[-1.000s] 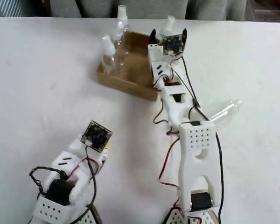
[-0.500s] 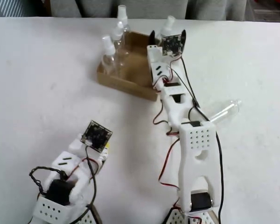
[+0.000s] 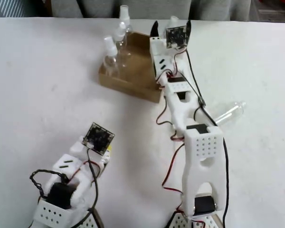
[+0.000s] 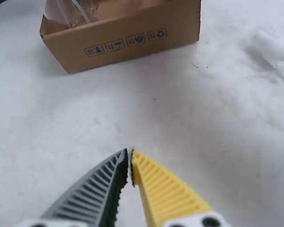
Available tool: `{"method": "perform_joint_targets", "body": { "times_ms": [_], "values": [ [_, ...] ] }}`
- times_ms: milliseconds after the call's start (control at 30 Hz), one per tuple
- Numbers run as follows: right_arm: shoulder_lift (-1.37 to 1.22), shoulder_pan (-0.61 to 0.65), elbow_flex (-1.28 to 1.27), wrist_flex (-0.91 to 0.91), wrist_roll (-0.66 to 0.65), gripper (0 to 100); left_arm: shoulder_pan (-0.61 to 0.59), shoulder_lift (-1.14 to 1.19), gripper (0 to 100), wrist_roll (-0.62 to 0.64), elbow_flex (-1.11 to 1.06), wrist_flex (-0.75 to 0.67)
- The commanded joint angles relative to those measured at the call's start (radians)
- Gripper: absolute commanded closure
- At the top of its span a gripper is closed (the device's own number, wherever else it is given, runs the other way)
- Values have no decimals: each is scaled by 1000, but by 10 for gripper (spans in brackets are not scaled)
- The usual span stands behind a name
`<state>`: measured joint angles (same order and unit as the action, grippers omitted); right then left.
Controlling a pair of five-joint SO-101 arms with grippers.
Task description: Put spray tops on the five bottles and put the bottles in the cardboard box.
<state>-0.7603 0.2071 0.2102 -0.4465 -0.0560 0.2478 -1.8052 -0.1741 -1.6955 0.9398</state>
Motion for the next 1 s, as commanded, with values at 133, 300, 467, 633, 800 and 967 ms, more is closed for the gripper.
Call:
{"method": "perform_joint_targets", "body": {
  "times_ms": [133, 300, 467, 633, 800, 967],
  "values": [
    [134, 2, 9, 65, 9, 629, -12, -8, 976, -8, 2, -35],
    [196, -12, 8, 137, 9, 629, -12, -8, 976, -8, 2, -35],
    [265, -19, 8, 246, 9, 629, -12, -8, 976, -8, 2, -35],
    [331, -15, 8, 366, 9, 629, -12, -8, 976, -8, 2, -35],
    [426, -16, 8, 512, 9, 629, -12, -8, 976, -8, 2, -35],
    [555, -27, 6, 714, 9, 629, -38, -8, 976, -8, 2, -35]
  ]
}}
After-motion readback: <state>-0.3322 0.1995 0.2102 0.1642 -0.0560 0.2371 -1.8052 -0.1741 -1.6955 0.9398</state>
